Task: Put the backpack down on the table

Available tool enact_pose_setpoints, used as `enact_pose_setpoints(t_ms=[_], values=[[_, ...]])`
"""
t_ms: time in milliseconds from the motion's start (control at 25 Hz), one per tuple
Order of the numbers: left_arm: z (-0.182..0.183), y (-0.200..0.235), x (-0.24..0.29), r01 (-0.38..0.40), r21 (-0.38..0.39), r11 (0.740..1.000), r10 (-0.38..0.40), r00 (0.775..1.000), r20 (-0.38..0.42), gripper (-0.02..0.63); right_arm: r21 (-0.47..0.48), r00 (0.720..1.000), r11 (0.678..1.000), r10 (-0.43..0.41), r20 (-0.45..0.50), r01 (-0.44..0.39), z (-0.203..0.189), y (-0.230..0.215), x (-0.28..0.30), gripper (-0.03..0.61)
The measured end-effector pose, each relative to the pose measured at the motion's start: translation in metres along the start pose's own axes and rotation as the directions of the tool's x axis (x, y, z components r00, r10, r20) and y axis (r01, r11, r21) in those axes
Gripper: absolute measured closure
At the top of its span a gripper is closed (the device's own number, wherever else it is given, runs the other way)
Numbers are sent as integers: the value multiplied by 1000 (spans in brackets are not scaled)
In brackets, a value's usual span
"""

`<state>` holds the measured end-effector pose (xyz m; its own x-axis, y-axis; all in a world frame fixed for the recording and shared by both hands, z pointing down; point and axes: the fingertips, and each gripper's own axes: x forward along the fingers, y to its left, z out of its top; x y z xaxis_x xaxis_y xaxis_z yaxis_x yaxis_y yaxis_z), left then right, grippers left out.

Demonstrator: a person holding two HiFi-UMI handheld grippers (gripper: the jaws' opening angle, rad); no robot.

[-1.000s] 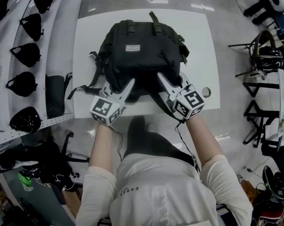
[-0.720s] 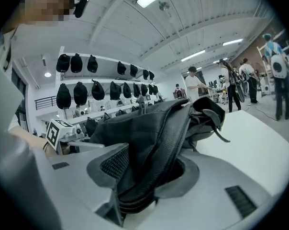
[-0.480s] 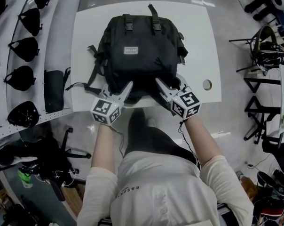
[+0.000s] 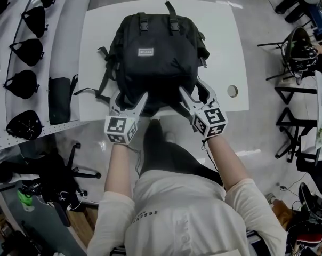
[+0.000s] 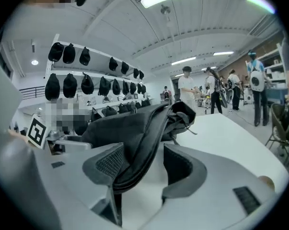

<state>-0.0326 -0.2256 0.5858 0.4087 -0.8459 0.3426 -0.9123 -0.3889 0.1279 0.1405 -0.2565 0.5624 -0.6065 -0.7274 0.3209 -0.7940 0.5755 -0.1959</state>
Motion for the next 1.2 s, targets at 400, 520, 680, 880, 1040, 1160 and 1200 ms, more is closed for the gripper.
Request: enact_pose_setpoints(t_ms=[400,520,680,880,1040,1160,1200], values=[[12,-6,-42,-79,57,995,82,996,-47,311,-84,997,996,-17,74,23,37,8,-34,327],[37,-15,-61,-115,98,989,114,993,14,311,-98,996,995,11,87,-3,49,18,-44,327],[70,-32,-69,-67,78,995,62,996,59,320,-100,991,994,65,115,-54,71,33,-53,332],[117,-51,-81,1,50,999,-8,990,144,488,-153,976,988,46,212,-14,108,44,-69,508],[144,-62,-88,12,120,993,-33,984,175,601,-169,958,986,48,282,0,133,51,-81,555],[155,-68,-89,20,177,984,-50,985,165,611,-159,960,987,57,275,-13,141,55,-82,563],[160,-70,-90,24,189,982,-56,984,169,611,-155,961,988,63,271,-21,143,56,-82,563]])
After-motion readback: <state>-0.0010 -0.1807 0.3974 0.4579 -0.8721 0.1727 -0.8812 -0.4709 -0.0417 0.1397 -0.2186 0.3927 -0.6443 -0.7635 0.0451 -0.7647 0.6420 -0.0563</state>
